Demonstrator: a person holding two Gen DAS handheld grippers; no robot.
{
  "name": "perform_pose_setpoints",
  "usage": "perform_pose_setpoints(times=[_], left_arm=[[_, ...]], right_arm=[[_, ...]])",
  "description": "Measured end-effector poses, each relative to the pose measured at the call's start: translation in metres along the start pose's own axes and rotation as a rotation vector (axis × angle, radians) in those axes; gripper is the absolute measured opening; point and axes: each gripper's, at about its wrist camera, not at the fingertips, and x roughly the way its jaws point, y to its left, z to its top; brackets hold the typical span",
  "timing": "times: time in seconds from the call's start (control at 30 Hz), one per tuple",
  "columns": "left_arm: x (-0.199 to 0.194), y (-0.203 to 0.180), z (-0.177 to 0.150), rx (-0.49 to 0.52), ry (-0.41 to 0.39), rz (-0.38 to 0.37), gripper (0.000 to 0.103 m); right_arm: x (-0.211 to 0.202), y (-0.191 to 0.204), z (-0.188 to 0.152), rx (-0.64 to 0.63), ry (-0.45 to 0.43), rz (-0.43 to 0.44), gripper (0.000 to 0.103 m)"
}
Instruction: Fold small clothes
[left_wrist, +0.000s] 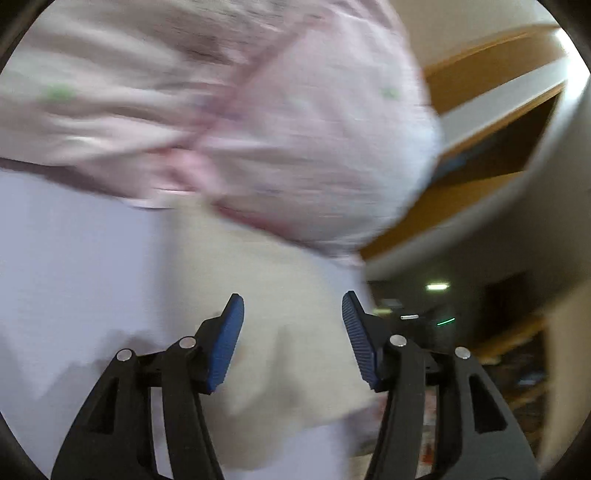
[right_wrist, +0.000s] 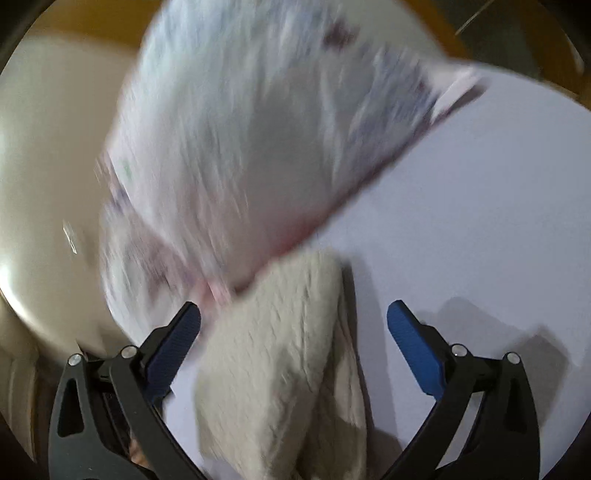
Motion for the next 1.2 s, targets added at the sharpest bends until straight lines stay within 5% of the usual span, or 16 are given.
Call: perform_pose_setpoints(times=[0.07,0.17,0.23,0.4,0.57,0.63,0.77,0.83,0.9,0.97,1.03,1.07,1.13,1.2], left_arm=[[0.006,0.012,-0.001,-0.016,0.033,0.044,0.056],[0.026,0.019,-0.014,-0.038,0.092,0.034,0.056],[0.04,0.016,-0.016,-0.032,0.101,0.026,0.069],[0.061,0.011,-0.023,0.008,0.075,0.104,0.075],[0.05,0.031,-0.02,-0.038,0.064,0.019,0.041],[0.021,0.036,-0.019,-0.021,0.032,0.001,0.039],[-0.042,0.048,-0.017,0.049,-0.083,0.107,0.042],[-0.058,0.066,-0.011,0.047,-0.101,0.248,0.047],[-0.076,0.077,-0.014,0.036,-0.152,0.356,0.047],[-0.097,0.081,-0.021,0.038,-0.185,0.372,0.057],[-0.117,0.077,-0.035,0.07,-0.19,0.411,0.077],[-0.124,0.072,-0.047,0.091,-0.182,0.486,0.089],[-0.123,0.064,-0.063,0.128,-0.166,0.59,0.097],[-0.121,0.054,-0.087,0.167,-0.137,0.65,0.099]], right_arm=[[0.024,0.001,0.004,0.002,0.131,-0.068,0.101],[0.041,0.007,0.004,-0.023,0.183,-0.082,0.101],[0.051,0.009,0.001,-0.027,0.225,-0.057,0.1],[0.059,0.006,-0.015,-0.034,0.223,0.013,0.045],[0.057,0.018,-0.034,-0.015,0.163,0.139,0.037],[0.062,0.045,-0.041,-0.072,0.176,0.19,0.036],[0.096,0.097,-0.06,-0.208,0.236,0.181,0.035],[0.122,0.117,-0.071,-0.282,0.234,0.071,0.037],[0.129,0.13,-0.077,-0.35,0.17,-0.101,0.049],[0.109,0.147,-0.087,-0.447,0.032,-0.254,0.057],[0.076,0.163,-0.1,-0.547,-0.115,-0.427,0.096],[0.058,0.17,-0.109,-0.587,-0.177,-0.489,0.101],[0.029,0.169,-0.129,-0.624,-0.223,-0.534,0.101],[0.011,0.16,-0.154,-0.625,-0.154,-0.487,0.101]])
